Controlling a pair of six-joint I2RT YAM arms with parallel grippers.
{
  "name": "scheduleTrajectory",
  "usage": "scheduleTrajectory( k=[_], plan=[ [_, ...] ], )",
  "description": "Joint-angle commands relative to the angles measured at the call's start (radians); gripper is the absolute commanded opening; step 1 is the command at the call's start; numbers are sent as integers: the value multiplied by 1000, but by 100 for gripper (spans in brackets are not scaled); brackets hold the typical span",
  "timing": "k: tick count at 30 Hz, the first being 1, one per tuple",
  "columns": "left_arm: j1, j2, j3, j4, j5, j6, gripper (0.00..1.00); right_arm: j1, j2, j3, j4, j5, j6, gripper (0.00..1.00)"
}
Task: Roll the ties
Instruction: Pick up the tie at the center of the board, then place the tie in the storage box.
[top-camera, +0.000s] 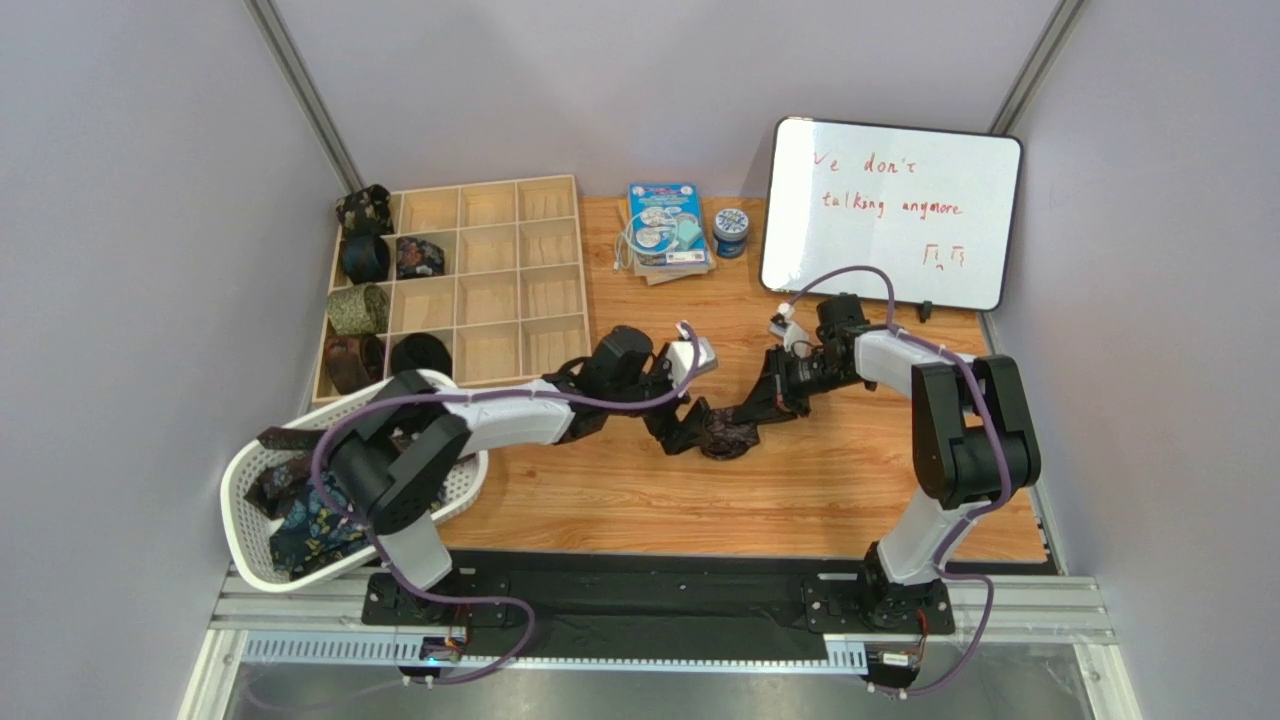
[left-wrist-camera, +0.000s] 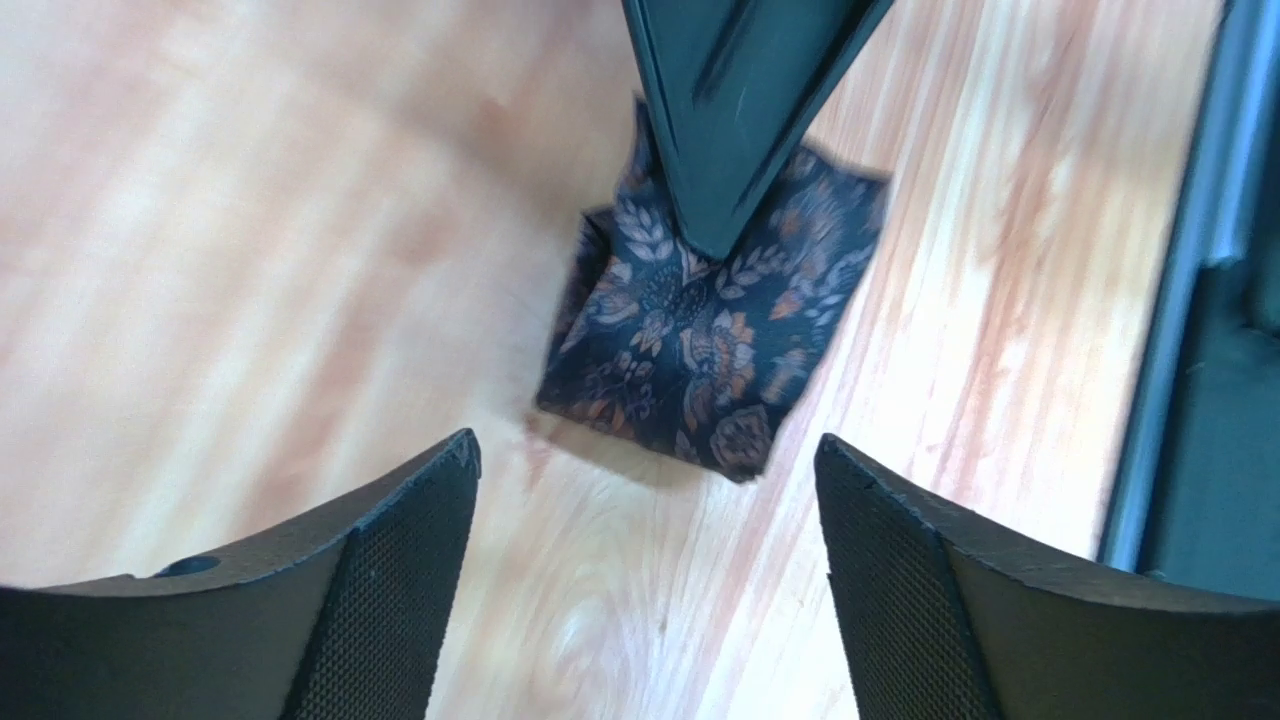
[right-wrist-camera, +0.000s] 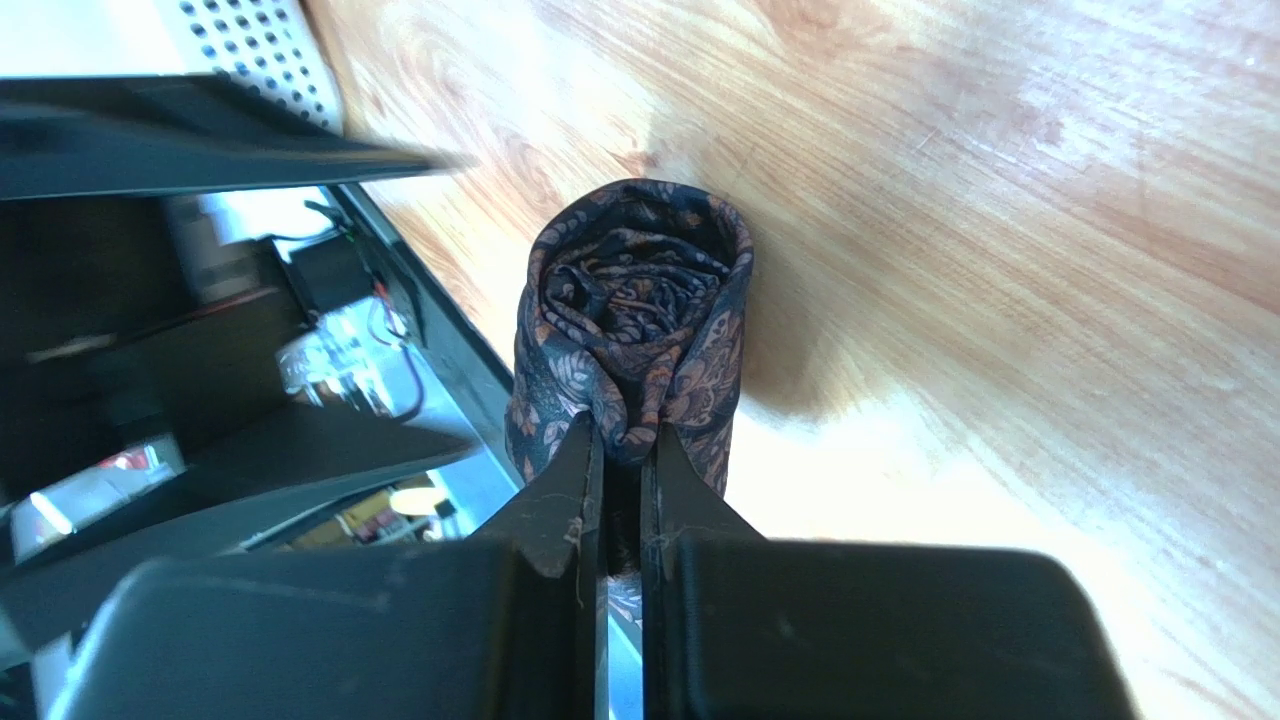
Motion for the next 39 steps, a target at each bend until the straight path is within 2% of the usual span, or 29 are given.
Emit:
scheduleTrajectory(
  k=[1, 6, 10, 11, 12, 13, 14, 16, 18, 24, 31, 39],
  plan=[
    [40, -197, 25, -156, -1, -76, 88, -3, -68, 59, 40, -11, 105, 0],
    [100, -349, -3, -254, -28, -132, 90, 15, -120, 128, 51, 6, 203, 0],
    [143, -418, -30, -335, -125, -210, 99, 53, -158, 186, 83, -11, 261, 0],
    [181, -430, -30, -337, -73, -281, 99, 69, -169, 196, 92, -21, 272, 0],
    [268, -432, -30, -329, 3, -321, 99, 76, -186, 216, 101, -26, 286, 0],
    [322, -430, -35, -308, 185, -377, 100, 86, -195, 223, 103, -32, 291, 0],
    [362, -420, -35, -265, 267, -492, 100, 96, -203, 231, 111, -40, 301, 0],
    [434, -417, -27, -199, 407, -609, 99, 107, -221, 249, 121, -63, 323, 0],
    [456, -438, -27, -144, 438, -755, 100, 116, -226, 268, 124, -78, 330, 0],
    [457, -470, -131, 167, 480, -1143, 100, 159, -203, 355, 144, -120, 396, 0],
    [450, -504, -165, 195, 405, -1174, 100, 211, -203, 380, 232, -140, 493, 0],
    [378, -483, -196, 335, 389, -1249, 99, 257, -197, 380, 304, -150, 557, 0]
  ],
)
